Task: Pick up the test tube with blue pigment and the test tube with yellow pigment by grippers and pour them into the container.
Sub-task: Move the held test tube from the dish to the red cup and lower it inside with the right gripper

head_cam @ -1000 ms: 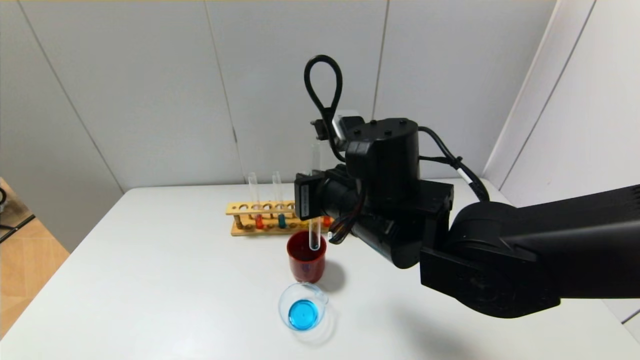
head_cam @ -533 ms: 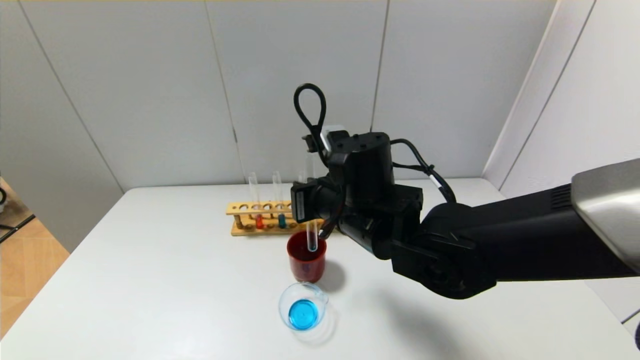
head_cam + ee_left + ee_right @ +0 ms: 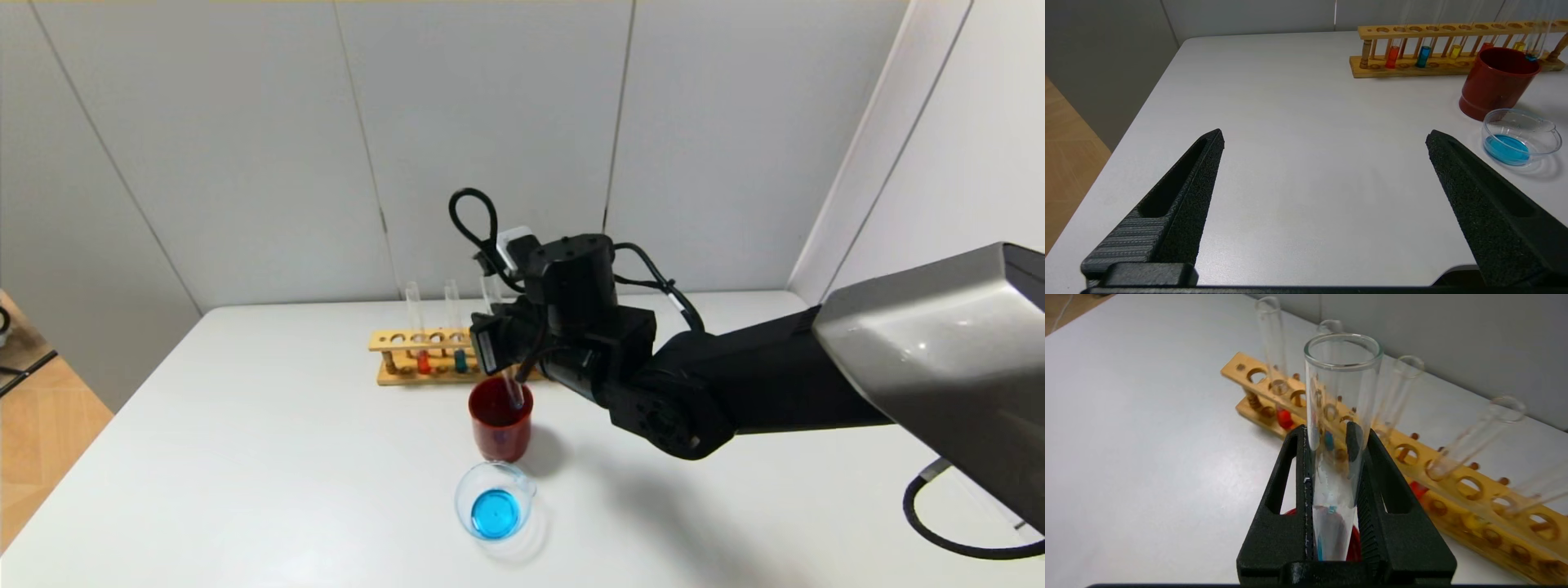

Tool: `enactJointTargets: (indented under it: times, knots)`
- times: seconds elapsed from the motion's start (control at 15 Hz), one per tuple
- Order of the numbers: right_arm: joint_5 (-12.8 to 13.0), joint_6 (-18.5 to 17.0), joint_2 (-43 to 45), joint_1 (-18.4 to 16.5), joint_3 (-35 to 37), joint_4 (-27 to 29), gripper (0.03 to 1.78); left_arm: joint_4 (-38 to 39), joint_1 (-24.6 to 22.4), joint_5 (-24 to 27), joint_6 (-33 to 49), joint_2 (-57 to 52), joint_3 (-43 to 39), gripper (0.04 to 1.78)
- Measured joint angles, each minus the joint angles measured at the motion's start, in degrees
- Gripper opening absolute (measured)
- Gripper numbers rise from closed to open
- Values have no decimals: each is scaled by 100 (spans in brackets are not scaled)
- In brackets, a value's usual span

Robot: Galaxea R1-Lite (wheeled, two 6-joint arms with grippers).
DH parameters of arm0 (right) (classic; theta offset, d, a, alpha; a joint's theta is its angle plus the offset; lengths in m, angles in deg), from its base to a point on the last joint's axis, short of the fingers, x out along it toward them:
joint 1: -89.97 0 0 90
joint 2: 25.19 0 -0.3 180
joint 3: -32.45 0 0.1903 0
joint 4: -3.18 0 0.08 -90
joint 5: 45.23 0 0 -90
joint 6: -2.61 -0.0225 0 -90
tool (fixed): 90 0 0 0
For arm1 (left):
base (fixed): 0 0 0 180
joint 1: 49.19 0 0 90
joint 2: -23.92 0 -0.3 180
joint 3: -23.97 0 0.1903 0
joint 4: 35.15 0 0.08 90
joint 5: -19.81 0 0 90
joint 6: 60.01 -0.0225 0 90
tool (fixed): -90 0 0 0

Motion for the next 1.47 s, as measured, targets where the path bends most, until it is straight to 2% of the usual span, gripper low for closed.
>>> enactJointTargets:
  times: [0.13, 0.6, 0.8, 1.0, 1.2, 1.47]
  knots:
    - [-118, 17, -127, -15, -67, -7, 39, -1, 0, 5, 0, 0, 0, 175]
    - [-127, -38, -302, 5, -243, -16, 39, 0, 0, 0, 0, 0, 0, 175]
    - [-140, -63, -322, 30, -157, -41, 39, 0, 0, 0, -2, 0, 0, 175]
    - [-282, -63, -352, 132, -48, -90, 39, 0, 0, 0, -2, 0, 0, 175]
    - [-293, -60, -394, 206, 121, -315, 39, -1, 0, 2, 0, 0, 0, 175]
    - [-293, -49, -435, 219, 228, -344, 39, 0, 0, -1, 0, 0, 0, 175]
